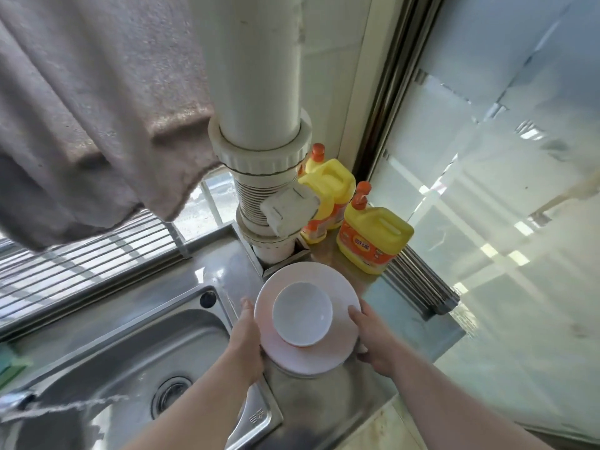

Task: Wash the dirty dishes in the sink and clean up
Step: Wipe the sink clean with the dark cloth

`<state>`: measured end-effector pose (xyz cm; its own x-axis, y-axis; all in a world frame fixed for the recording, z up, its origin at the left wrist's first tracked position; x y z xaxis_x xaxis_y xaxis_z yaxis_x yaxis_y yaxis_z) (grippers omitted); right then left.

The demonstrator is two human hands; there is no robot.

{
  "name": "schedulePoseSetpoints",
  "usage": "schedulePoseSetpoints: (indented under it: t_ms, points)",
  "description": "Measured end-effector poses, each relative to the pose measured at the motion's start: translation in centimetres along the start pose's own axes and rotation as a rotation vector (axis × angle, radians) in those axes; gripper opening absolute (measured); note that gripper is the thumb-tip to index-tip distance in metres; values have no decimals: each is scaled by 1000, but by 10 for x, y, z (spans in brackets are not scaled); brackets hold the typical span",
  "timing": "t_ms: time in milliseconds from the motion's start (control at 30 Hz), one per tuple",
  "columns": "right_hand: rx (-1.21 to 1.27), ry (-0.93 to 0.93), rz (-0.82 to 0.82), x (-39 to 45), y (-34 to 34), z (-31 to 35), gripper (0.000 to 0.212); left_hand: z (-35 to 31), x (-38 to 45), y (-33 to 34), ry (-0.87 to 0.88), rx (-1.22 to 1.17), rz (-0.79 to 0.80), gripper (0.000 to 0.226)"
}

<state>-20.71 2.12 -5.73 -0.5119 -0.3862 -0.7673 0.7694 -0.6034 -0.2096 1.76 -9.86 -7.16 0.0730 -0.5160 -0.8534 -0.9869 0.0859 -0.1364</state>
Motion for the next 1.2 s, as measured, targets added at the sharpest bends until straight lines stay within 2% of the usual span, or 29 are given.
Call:
schedulePoseSetpoints:
  t_ms: [100, 233, 333, 500, 567, 700, 833, 1033, 1133, 1200]
  points:
    - [105, 73, 31, 8, 6, -8, 34, 4, 18, 1, -16, -27, -51, 63]
    - [104, 72, 57, 17, 4, -13, 39, 5, 17, 7, -57, -30, -106, 47]
    - [90, 57, 32, 17, -15, -13, 39, 9, 4, 24, -98, -27, -67, 43]
    - [114, 58, -80, 30, -80, -30, 55, 27, -3, 75, -111, -23, 31, 47]
    - [168, 67, -127, 31, -104, -37, 53, 38, 5, 98, -103, 2, 60, 54]
    - [306, 67, -201, 32, -134, -42, 30, 53, 5, 131, -93, 82, 91, 54]
    - [406, 84, -236, 33, -148, -52, 33, 52, -15, 150, -91, 123, 132, 45]
    - [448, 102, -253, 33, -147, -56, 33, 73, 29, 161, -61, 261, 171, 85]
    - [441, 95, -265, 29, -147, -53, 31, 51, -7, 154, -55, 271, 179, 61]
    - [403, 69, -292, 24, -149, -46, 28, 42, -22, 148, -81, 215, 181, 53]
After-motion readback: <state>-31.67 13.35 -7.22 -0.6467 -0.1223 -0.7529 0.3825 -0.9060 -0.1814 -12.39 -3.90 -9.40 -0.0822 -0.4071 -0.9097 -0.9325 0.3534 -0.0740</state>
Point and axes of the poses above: each hand's wrist, its own x-axis towards the middle knuckle, its own y-axis out of the palm, z = x × y, the point moved 10 cm from there along x, towards the middle knuckle, and after that the axes turned 9 degrees about -z, right-handed, at the moved point
